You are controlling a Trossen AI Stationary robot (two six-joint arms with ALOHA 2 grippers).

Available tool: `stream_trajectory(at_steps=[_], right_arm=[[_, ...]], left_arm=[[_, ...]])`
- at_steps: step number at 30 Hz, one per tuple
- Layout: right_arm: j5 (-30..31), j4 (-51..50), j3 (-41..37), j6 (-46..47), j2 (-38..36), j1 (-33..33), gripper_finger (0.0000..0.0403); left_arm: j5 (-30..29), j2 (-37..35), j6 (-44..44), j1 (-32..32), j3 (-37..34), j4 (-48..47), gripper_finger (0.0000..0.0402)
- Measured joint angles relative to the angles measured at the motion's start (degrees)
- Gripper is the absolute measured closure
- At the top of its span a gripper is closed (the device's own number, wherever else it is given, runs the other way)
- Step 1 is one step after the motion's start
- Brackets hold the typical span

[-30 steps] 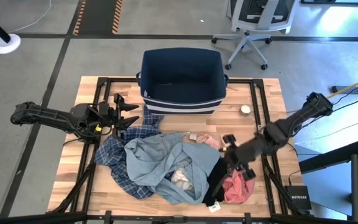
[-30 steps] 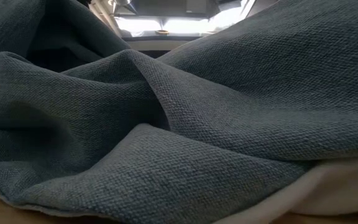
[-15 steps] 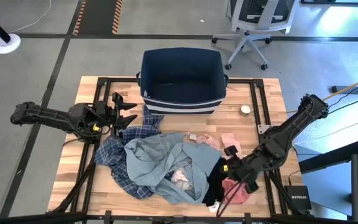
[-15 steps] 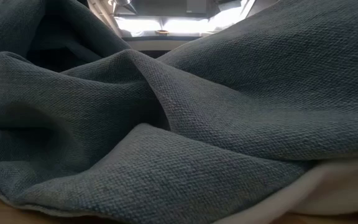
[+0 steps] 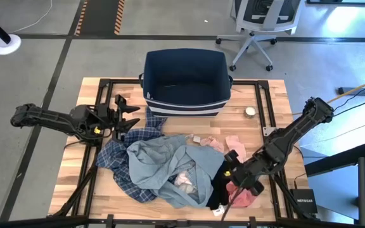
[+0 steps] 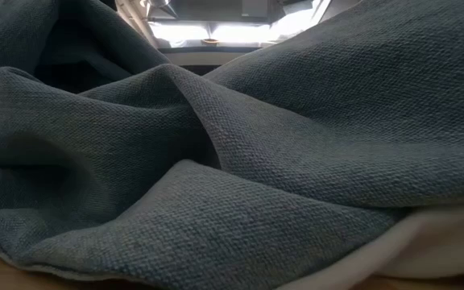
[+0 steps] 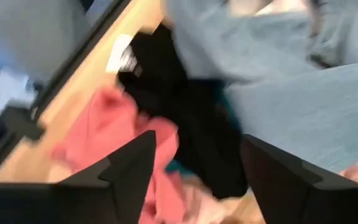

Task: Sort clothes
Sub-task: Put the pink underwear into the blue laundry bin

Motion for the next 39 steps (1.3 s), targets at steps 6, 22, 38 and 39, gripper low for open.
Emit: stream_trajectory(at_steps=[6,22,38,39], right_arm=[[0.2,-8.2,0.0,-3.4,0.0,5.0,0.0128],[5.0,-8.9,-0.1,-13.7,12.1,13.1,0.0127],[11.9,-3.3,-2.0,-20.0,13.1,13.0,0.0127],[11.4,-2.2,-2.9,-20.0,13.1,13.0,0.0127]], left_arm=[[0.0,0.0,-0.5,0.0,0.0,-0.2,0.0194],[0.0,0.0,-0.5,0.0,0.0,-0.2,0.0194],[0.0,0.0,-0.5,0.0,0.0,-0.2,0.0194],[0.0,0.0,-0.5,0.0,0.0,-0.2,0.0194]])
